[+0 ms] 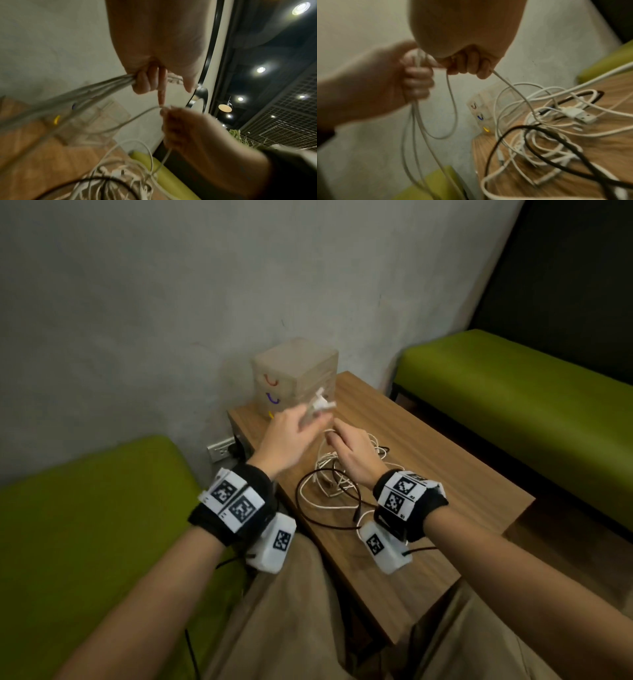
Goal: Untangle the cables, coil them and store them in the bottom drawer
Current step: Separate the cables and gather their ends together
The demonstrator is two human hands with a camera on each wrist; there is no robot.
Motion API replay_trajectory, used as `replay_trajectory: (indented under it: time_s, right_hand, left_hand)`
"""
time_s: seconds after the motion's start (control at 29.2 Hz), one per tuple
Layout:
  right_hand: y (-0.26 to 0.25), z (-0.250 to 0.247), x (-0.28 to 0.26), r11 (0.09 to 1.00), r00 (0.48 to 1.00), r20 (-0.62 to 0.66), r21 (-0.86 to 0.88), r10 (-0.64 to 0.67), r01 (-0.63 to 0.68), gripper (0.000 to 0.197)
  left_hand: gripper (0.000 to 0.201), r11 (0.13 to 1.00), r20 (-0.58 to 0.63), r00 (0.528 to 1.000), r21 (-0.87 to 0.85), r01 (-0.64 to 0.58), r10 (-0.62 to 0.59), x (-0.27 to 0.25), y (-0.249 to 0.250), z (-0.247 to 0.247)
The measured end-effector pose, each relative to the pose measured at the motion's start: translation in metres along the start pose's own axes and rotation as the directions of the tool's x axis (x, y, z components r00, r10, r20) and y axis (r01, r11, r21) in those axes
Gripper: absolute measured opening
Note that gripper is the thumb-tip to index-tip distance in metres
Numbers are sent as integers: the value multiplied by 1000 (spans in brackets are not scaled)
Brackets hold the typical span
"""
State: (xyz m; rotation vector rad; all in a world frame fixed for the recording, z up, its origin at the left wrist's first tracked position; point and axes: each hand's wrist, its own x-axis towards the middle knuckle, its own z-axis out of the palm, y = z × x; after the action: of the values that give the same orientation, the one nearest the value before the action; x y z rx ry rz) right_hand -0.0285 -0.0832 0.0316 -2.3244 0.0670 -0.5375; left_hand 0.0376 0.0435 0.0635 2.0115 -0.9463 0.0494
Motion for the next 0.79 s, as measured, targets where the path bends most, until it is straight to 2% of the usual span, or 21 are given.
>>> replay_trajectory:
  time_s: [0.07,0.17,0.24,0.31,0.38,0.44,0.48,0.55,0.62,0.65,0.68,0.72,0.79]
  right_hand:
    - [-6,-7,6,1000,1000,13,7,27,-27,25]
    - [-9,-12,9,998,1000,-6,62,22,-22,17]
    - [-8,-14,8,994,999,-53,110,11,-6,20]
    - [0,-15,4,992,995,-101,128,-3,16,33]
    - [8,-13,-1,995,995,-97,95,-10,19,36]
    - [18,-12,-4,999,999,-49,40,-8,10,35]
    - [23,-13,-5,1000,1000,-25,28,11,-10,36]
    - [32,-17,-7,997,997,12,24,80,-80,37]
    - [40,-20,-9,995,994,42,-32,100,-99,35]
    - [43,-20,-9,993,994,52,-76,97,-93,33]
    - [45,-20,-9,989,993,46,-112,104,-99,31]
    - [45,-19,-7,985,992,12,-121,128,-126,29]
    - [40,-20,0,979,972,-144,-60,187,-197,29]
  left_hand:
    - [32,999,66,998,32,11,-13,-5,-7,12]
    - [32,999,31,1000,50,2,-4,-3,-7,13]
    - [29,1000,-23,1000,-10,4,-4,-1,-6,9]
    - [26,985,-153,985,-165,50,-76,2,-6,-1]
    - [28,952,-276,948,-298,70,-156,7,-8,-11]
    - [32,952,-363,910,-294,92,-200,12,-12,-22]
    - [34,945,-407,884,-312,101,-230,15,-15,-28]
    - [36,889,-491,802,-445,106,-341,23,-24,-40]
    - [35,812,-510,724,-571,120,-465,29,-37,-52]
    - [35,804,-508,714,-580,129,-481,29,-40,-56]
    - [33,828,-513,722,-542,146,-463,29,-40,-57]
    - [30,870,-511,750,-462,172,-420,26,-37,-56]
    - [26,941,-506,804,-279,190,-312,18,-27,-46]
